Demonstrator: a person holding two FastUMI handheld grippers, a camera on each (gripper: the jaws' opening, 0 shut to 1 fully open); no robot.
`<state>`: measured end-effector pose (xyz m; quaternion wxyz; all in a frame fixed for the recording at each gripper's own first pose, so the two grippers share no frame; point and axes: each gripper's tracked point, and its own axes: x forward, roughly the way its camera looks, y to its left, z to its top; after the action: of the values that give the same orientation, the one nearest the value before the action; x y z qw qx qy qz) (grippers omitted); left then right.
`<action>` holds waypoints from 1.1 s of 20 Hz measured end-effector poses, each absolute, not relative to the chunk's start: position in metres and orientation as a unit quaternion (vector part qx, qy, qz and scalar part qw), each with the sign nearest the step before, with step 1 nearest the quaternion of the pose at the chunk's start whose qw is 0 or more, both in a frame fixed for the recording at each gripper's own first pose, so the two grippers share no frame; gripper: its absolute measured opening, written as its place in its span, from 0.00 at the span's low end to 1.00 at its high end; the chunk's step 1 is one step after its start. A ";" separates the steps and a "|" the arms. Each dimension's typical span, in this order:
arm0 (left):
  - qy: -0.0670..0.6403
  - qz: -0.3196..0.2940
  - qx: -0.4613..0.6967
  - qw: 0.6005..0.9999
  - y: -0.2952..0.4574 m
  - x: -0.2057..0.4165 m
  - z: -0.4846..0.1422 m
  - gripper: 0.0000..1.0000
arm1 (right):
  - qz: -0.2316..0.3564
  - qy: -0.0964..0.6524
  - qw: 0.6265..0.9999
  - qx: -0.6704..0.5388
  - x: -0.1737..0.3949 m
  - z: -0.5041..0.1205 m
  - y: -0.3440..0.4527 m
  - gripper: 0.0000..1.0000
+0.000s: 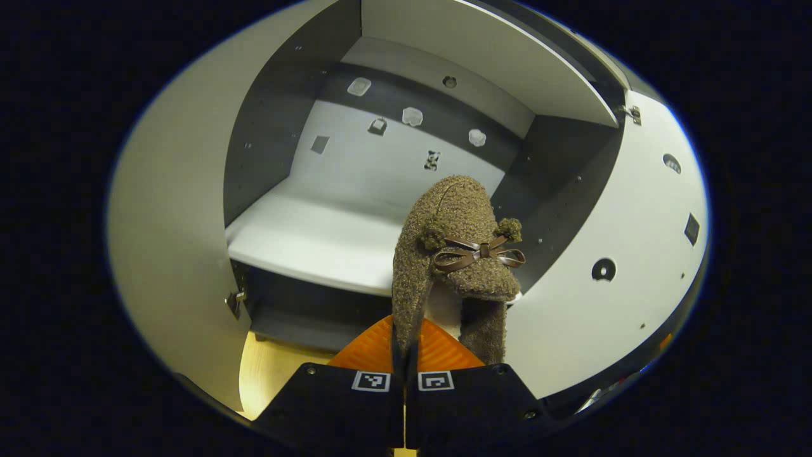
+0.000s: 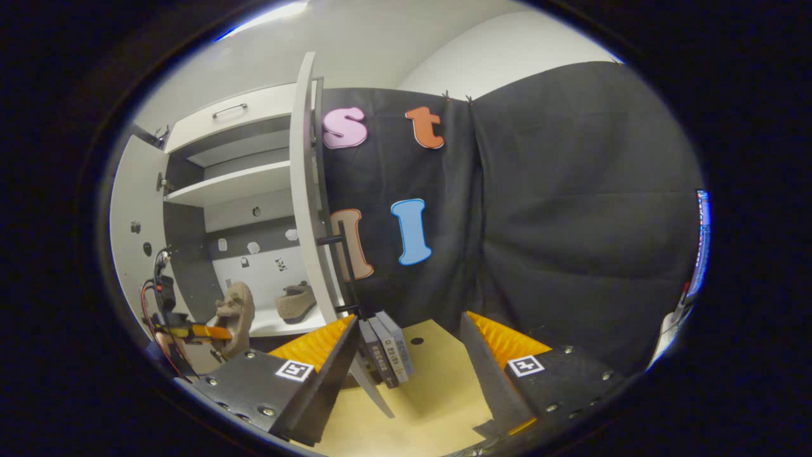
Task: Grab one shoe with the right hand and put it into the shoe cabinet, grab the other shoe with the left hand and put it into the shoe cabinet; then close the right door with the right hand and the left door with the left hand.
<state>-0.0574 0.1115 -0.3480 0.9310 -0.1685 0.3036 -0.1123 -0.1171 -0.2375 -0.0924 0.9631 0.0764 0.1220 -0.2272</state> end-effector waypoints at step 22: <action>0.335 -0.030 -0.127 0.933 0.108 -0.032 -0.383 0.02 | -0.318 0.122 0.936 0.087 -0.142 -0.100 -0.297 0.91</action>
<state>-0.0324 0.1080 -0.3832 0.9333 -0.1268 0.3345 -0.0302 -0.1423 -0.2969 -0.0999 0.9361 0.0875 0.1224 -0.3179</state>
